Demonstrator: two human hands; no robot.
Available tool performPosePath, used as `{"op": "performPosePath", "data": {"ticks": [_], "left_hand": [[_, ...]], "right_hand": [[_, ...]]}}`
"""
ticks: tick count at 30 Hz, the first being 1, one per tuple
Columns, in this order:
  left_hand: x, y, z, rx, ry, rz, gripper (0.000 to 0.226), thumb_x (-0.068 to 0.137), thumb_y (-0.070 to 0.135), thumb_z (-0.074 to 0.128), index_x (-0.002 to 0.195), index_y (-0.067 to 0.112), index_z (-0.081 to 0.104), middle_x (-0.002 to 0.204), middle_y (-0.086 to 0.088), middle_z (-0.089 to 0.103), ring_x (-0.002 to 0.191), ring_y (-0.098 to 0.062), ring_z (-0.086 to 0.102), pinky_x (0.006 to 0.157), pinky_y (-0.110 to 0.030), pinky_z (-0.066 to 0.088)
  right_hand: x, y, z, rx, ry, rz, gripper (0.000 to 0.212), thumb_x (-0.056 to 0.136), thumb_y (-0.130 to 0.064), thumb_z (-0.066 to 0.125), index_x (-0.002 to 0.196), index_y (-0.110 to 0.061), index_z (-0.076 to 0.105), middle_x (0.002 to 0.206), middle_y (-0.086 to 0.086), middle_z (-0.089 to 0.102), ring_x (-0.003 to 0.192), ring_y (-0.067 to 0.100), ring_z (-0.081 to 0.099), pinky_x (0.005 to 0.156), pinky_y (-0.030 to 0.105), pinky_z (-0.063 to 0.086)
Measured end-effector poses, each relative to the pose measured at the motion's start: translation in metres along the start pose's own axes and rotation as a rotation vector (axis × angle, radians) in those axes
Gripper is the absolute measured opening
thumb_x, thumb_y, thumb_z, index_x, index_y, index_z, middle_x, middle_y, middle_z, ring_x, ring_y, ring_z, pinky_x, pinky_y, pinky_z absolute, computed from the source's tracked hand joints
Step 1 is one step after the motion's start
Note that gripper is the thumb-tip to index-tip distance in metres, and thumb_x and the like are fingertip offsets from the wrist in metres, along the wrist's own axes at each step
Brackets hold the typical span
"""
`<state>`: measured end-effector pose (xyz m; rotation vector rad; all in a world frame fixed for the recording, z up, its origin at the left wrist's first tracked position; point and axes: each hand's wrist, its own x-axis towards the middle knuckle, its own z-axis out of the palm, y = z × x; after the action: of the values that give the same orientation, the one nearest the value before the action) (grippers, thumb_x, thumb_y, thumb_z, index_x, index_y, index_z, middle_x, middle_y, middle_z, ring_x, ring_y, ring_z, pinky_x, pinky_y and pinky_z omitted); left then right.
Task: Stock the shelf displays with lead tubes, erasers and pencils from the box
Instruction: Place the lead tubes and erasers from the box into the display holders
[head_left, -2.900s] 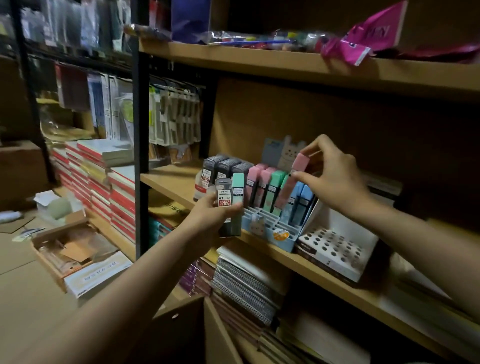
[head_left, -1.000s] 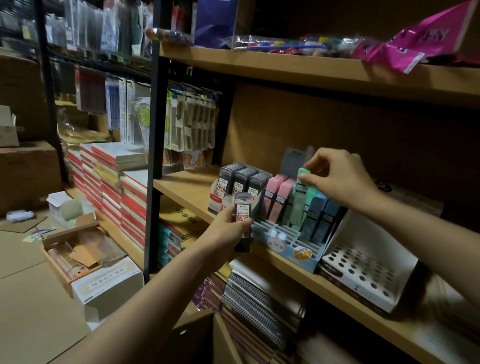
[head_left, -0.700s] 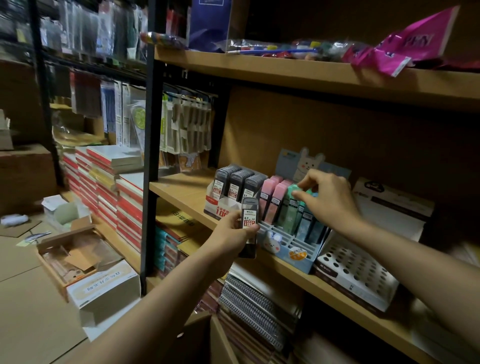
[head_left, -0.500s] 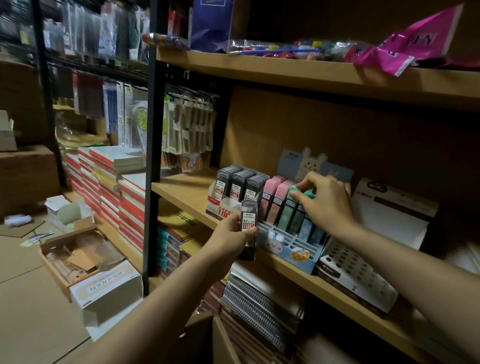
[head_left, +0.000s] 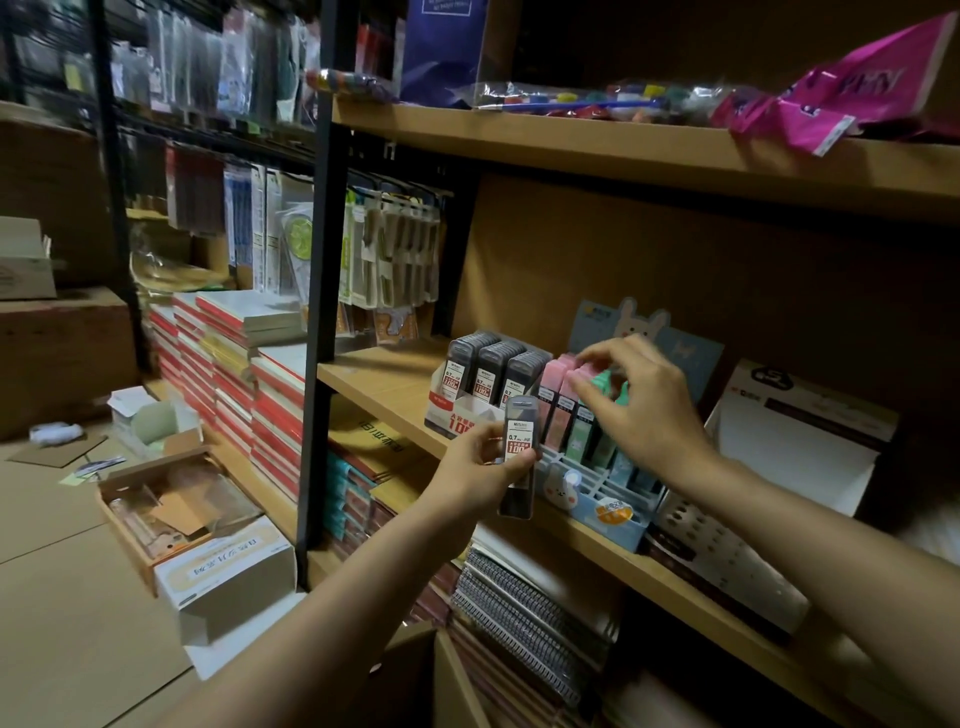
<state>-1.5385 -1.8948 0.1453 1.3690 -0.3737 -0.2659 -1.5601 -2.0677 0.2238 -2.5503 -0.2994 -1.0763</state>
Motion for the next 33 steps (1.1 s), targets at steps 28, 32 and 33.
{"op": "performPosePath", "data": {"ticks": [28,32,33], "left_hand": [[0.04,-0.016,-0.051,0.191,0.318,0.057,0.074,0.077,0.011,0.077,0.141,0.023,0.04,0.127,-0.003,0.058,0.112,-0.013,0.059,0.097,-0.041,0.052],[0.041,-0.018,-0.054,0.196,0.298,0.056,0.079,0.078,0.007,0.075,0.145,0.024,0.036,0.134,-0.003,0.052,0.12,-0.018,0.055,0.098,-0.042,0.052],[0.041,-0.019,-0.054,0.208,0.285,0.061,0.078,0.079,0.006,0.074,0.145,0.025,0.036,0.133,-0.003,0.052,0.12,-0.018,0.055,0.098,-0.042,0.051]], "right_hand": [[0.098,-0.04,0.098,0.042,-0.129,0.041,0.01,0.086,-0.022,0.072,0.091,-0.017,0.065,0.092,0.001,0.066,0.084,0.016,0.062,0.076,0.038,0.057],[0.086,-0.042,0.104,-0.166,-0.201,-0.071,0.012,0.087,-0.028,0.07,0.094,-0.018,0.065,0.097,0.001,0.065,0.093,0.02,0.059,0.084,0.041,0.052],[0.083,-0.043,0.106,-0.22,-0.196,-0.091,0.014,0.088,-0.029,0.069,0.096,-0.018,0.065,0.101,0.002,0.064,0.096,0.021,0.058,0.087,0.041,0.049]]}}
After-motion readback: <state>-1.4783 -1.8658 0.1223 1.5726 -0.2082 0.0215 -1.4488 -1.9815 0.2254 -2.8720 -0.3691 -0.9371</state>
